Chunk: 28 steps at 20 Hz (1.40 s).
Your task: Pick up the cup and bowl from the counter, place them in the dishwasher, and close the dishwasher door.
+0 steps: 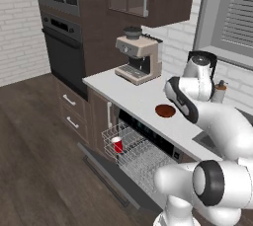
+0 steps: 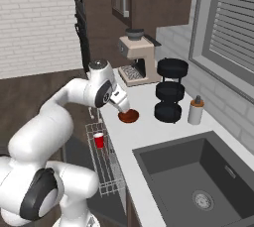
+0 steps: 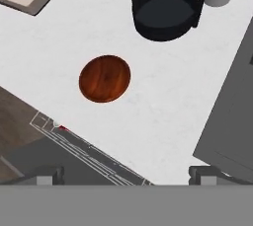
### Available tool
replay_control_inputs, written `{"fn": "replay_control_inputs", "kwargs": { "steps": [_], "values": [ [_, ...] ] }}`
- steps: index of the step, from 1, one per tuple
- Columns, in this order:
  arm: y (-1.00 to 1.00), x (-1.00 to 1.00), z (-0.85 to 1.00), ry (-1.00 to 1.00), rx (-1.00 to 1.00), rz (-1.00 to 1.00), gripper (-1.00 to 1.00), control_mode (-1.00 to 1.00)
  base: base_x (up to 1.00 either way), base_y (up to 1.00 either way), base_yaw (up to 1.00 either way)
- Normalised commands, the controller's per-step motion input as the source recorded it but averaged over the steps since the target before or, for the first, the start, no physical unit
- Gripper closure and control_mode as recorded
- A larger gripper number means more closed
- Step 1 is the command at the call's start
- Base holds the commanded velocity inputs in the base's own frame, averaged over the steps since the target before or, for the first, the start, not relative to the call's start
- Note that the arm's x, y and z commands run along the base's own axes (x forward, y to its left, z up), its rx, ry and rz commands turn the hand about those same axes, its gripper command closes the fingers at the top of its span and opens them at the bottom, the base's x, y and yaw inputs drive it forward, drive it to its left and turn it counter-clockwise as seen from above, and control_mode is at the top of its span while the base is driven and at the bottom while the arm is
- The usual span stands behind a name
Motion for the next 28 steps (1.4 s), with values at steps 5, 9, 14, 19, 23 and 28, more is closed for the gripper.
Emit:
{"fn": "replay_control_inputs", "kwargs": {
  "steps": [5, 9, 14, 19, 23, 28],
  "values": [
    [-0.37, 0.05, -0.31, 0.01, 0.33, -0.03, -1.0, -1.0, 0.0, 0.0, 0.0],
    [-0.3, 0.33, -0.48, 0.06, 0.28, -0.05, -1.0, -1.0, 0.0, 0.0, 0.0],
    [0.01, 0.38, -0.27, 0.12, 0.0, -0.1, -1.0, -1.0, 0.0, 0.0, 0.0],
    [0.0, 0.31, -0.41, 0.08, -0.03, -0.11, -1.0, -1.0, 0.0, 0.0, 0.0],
    [0.0, 0.37, -0.48, 0.02, 0.0, -0.06, -1.0, -1.0, 0.0, 0.0, 0.0],
    [0.0, 0.49, -0.41, 0.0, 0.0, 0.0, -1.0, -1.0, 0.0, 0.0, 0.0]
  ]
}}
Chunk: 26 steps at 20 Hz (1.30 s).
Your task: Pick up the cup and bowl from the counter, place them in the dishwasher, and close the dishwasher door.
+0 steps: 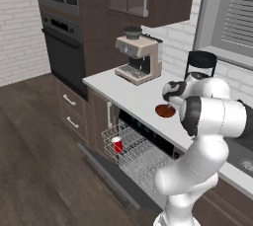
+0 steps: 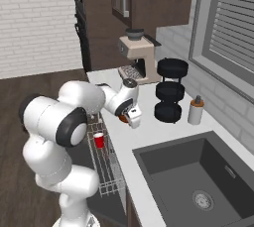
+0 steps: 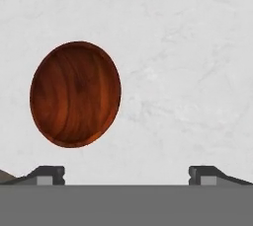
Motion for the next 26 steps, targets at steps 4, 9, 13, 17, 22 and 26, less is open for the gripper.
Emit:
{"fn": "replay_control_inputs", "kwargs": {
  "steps": [4, 9, 13, 17, 22, 26],
  "values": [
    [-0.15, 0.5, -0.35, 0.04, 0.0, 0.0, -1.0, -1.0, 0.0, 0.0, 0.0],
    [-0.15, 0.47, -0.42, 0.1, 0.0, 0.0, -1.0, -1.0, 0.0, 0.0, 0.0],
    [-0.02, 0.49, -0.26, 0.09, 0.0, 0.0, -1.0, -1.0, 0.0, 0.0, 0.0],
    [-0.14, 0.42, -0.19, 0.06, 0.0, 0.0, -1.0, -1.0, 0.0, 0.0, 0.0],
    [-0.04, 0.22, -0.35, 0.06, 0.0, 0.0, 1.0, -1.0, 0.0, 0.0, 0.0],
    [0.07, 0.1, -0.33, 0.05, 0.0, 0.0, 1.0, -1.0, 0.0, 0.0, 0.0]
  ]
}}
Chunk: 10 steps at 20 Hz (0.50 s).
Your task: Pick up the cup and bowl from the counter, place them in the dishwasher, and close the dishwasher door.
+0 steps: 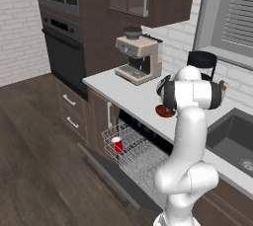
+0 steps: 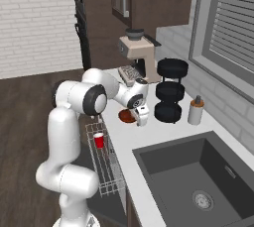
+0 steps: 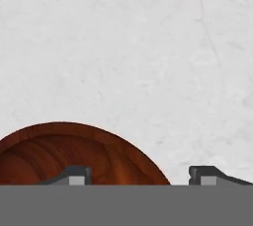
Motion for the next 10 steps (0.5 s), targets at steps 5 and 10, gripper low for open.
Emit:
{"fn": "replay_control_inputs", "kwargs": {
  "steps": [5, 10],
  "values": [
    [0.0, 0.01, -0.11, 0.0, 0.0, 0.0, 1.0, -1.0, 0.0, 0.0, 0.0],
    [0.0, 0.0, 0.03, 0.0, 0.0, 0.0, 1.0, -1.0, 0.0, 0.0, 0.0]
  ]
}}
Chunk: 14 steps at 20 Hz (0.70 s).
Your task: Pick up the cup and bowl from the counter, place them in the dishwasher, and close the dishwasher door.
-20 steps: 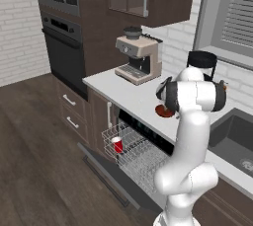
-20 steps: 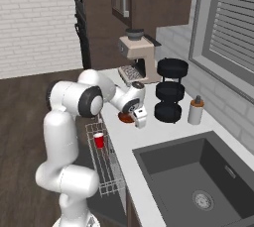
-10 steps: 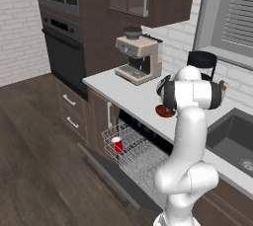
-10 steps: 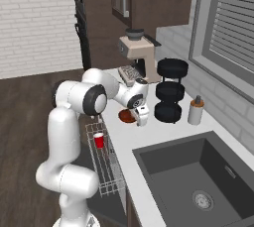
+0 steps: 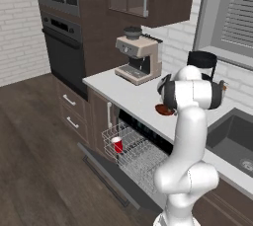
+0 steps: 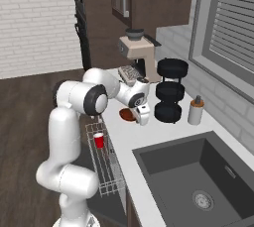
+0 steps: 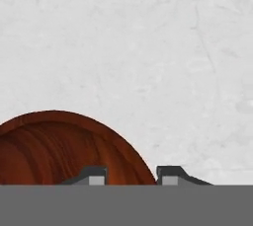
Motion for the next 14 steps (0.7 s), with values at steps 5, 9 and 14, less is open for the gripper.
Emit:
{"fn": "replay_control_inputs", "kwargs": {
  "steps": [5, 9, 14],
  "values": [
    [0.04, -0.26, 0.42, -0.1, 0.0, 0.0, 1.0, -1.0, 0.0, 0.0, 0.0],
    [0.31, -0.71, 0.41, -0.17, -0.05, 0.0, 1.0, -1.0, 0.0, 0.0, 0.0],
    [0.4, -0.89, 0.49, -0.15, -0.09, -0.01, 1.0, -1.0, 0.0, 0.0, 0.0]
  ]
}}
